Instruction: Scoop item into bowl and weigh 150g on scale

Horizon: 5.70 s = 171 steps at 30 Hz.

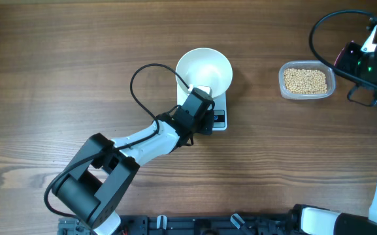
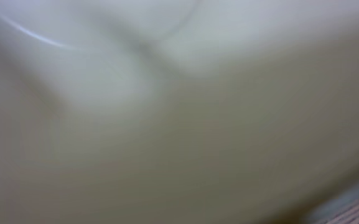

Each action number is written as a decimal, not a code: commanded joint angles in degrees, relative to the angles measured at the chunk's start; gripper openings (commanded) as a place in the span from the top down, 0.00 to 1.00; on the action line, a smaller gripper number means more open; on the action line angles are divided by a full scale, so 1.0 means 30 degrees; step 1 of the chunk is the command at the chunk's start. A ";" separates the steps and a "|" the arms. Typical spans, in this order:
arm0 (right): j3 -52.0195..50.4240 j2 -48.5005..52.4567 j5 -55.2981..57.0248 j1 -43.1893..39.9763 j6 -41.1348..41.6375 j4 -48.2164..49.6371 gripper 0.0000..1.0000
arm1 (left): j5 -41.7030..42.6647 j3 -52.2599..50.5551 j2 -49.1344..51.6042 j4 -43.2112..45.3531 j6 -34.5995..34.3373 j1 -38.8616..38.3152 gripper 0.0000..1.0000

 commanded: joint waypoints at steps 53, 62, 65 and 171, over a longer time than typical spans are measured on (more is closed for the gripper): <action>0.0357 -0.0204 -0.1173 -0.0066 -0.0466 -0.1173 0.96 | -0.6003 -0.0204 -1.6152 -0.7825 -0.3038 0.1741 0.96; 0.0226 0.1355 -0.3876 -0.0058 -0.3184 -0.0510 0.96 | -0.7242 -0.0204 -1.7231 -0.8393 -0.3512 1.1591 0.87; 0.0226 0.2091 -0.3876 -0.0058 -0.3249 -0.0699 0.96 | -0.6528 -0.0204 -1.6218 -0.8153 -0.3519 1.4396 0.76; 0.0226 0.2302 -0.3810 -0.0058 -0.1603 0.1603 0.96 | -0.1180 -0.0204 -0.0976 -0.0452 -0.2164 -0.0131 0.96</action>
